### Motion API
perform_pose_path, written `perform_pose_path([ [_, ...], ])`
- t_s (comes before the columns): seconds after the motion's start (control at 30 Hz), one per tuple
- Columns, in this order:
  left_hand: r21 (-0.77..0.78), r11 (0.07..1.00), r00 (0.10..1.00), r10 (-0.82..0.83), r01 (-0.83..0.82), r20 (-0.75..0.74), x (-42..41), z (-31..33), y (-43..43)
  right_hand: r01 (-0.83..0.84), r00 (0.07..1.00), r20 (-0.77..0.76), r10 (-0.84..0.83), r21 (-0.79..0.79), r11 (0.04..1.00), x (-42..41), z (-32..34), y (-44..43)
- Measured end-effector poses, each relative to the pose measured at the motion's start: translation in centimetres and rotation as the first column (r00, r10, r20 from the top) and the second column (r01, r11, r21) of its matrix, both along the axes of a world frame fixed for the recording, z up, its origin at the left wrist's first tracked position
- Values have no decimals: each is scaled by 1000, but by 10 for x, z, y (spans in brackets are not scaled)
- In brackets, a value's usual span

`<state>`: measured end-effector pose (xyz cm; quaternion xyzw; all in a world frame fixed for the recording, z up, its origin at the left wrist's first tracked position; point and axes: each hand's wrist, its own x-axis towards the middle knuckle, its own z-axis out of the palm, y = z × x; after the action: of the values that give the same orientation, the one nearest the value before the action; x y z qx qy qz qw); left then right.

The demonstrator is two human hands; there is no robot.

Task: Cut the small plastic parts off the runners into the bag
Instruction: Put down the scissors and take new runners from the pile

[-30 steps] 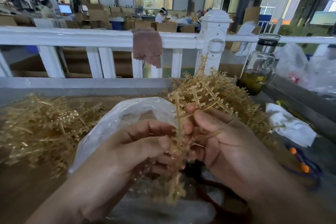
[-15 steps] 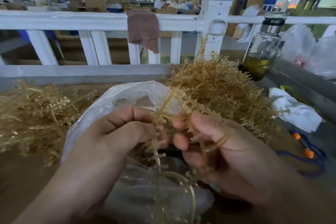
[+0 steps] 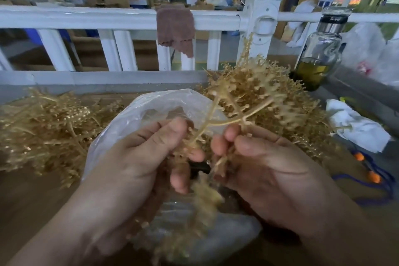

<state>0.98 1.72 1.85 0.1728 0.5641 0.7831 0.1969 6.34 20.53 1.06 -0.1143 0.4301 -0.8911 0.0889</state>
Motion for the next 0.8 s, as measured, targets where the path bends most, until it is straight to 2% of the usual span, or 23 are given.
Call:
perform_pose_path([
  [0.07,77,991,991,-116,111,68,0,-4,-3,70,997,-28,-73,-110,991,-2,0,-1],
  [0.13,92,984,984,-160,152,83,-2,-8,-6,180,982,-31,-185,-122,976,-3,3,3],
  [0.2,41,987,987,-157,156,16,-2,-8,-5,235,971,-30,-239,-87,968,-3,4,6],
  [0.3,-98,981,975,-179,167,-129,4,-4,1,170,983,-60,-175,-87,982,-2,2,0],
  [0.4,-245,962,959,-174,117,-224,9,-4,3,171,981,-73,-179,-94,981,-1,0,-6],
  [0.53,-289,957,938,-120,22,-325,11,-3,2,180,983,-29,-183,-89,980,-2,0,-8],
  [0.63,-232,973,944,-60,-18,-325,15,-4,4,208,978,-20,-209,-46,977,-2,-3,-11],
  [0.7,-168,986,968,-55,14,-245,18,-2,6,222,975,-3,-222,-1,975,-3,-5,-14],
  [0.8,-119,992,969,-78,51,-235,21,-2,9,210,977,17,-211,18,977,-4,-7,-14],
])
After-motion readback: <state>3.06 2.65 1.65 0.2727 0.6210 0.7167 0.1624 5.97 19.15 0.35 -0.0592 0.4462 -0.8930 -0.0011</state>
